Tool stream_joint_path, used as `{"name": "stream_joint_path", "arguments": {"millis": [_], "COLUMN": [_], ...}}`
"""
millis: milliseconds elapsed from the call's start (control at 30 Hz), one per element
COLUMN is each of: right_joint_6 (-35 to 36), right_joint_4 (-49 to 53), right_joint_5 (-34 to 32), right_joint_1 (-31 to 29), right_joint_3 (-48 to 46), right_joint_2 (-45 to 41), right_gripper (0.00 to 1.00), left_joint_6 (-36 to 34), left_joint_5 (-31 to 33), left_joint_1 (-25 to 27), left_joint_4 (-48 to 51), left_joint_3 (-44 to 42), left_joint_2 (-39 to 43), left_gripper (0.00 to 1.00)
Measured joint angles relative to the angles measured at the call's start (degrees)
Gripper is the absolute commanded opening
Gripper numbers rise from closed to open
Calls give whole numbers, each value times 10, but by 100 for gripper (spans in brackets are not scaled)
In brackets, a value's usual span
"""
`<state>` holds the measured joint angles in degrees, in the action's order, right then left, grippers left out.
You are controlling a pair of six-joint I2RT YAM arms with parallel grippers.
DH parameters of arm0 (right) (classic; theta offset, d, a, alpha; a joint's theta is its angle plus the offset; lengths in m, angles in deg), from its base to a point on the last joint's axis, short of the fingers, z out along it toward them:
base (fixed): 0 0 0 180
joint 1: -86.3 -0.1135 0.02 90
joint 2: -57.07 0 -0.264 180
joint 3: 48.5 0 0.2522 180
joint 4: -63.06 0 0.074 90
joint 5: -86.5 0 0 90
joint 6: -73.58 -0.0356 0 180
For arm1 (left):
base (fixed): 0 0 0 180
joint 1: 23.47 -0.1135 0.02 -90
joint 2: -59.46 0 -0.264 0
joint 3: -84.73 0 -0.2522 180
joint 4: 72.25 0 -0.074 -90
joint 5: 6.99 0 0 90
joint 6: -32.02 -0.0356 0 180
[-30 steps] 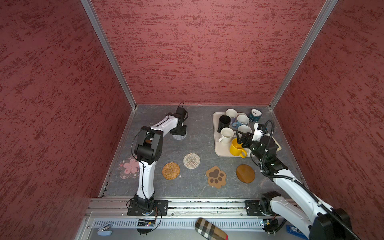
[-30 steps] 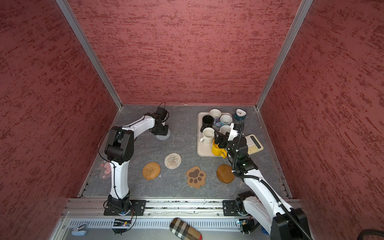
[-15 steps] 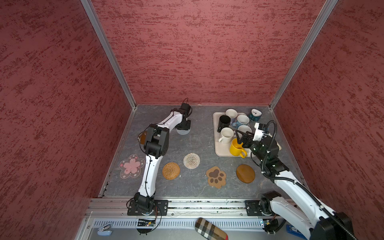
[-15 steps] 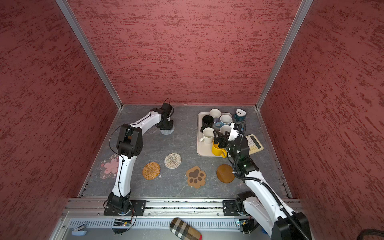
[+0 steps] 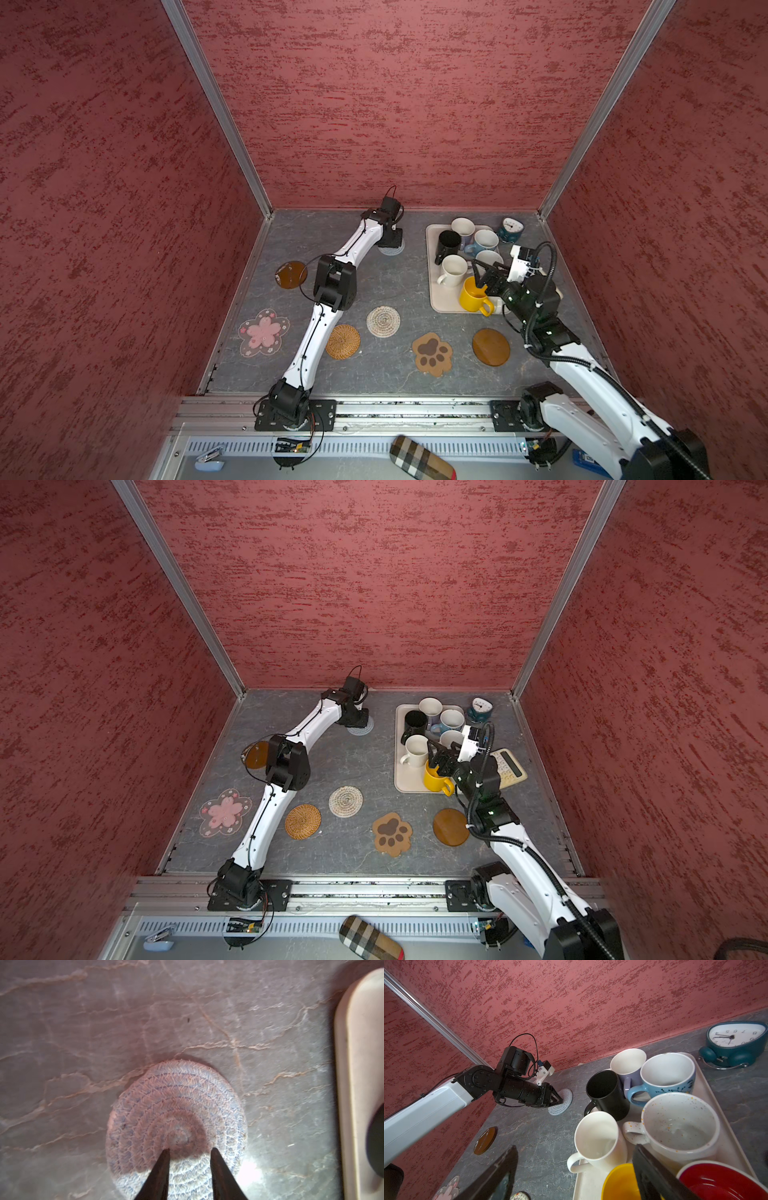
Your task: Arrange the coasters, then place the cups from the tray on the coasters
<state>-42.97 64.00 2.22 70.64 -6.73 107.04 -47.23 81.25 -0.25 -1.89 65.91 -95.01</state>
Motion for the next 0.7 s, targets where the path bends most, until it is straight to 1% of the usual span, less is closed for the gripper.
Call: {"name": "stream_joint_path", "arguments": {"millis": [133,267,300,367,400,433,567,633,700], "right_joint_6": [2,4,5,6,7,8,14,17,22], "right_joint_4": [5,6,8,19,26,35,80,115,147], "right_joint_5": [-2,-1,-1,-1,-2,-2,-9,-11,-15], "right_joint_1": [0,0,0,0,0,0,-1,-7,-23], "right_joint_3": [0,0,1,7,11,16,53,90,132], "right_joint_2": [0,11,17,30,36,40,50,58,66], "right_gripper": [87,87,88,88,89,89,89,89,89], "left_joint_6": [8,9,8,3,-2,-4,-19,-28,-37], "left_joint_5": [-12,-18,-18,-17,-16,-15,-10,-5,7], "left_joint_1": [0,2,2,4,5,5,7,9,12], "left_joint_4": [-13,-31,-37,-46,-50,-53,-64,-65,-65], "left_joint_3": [1,1,1,1,0,0,-3,-5,-13], "left_joint_2": [-2,-2,-2,-1,1,4,44,85,140], "left_gripper": [32,39,44,60,71,76,89,99,99]}}
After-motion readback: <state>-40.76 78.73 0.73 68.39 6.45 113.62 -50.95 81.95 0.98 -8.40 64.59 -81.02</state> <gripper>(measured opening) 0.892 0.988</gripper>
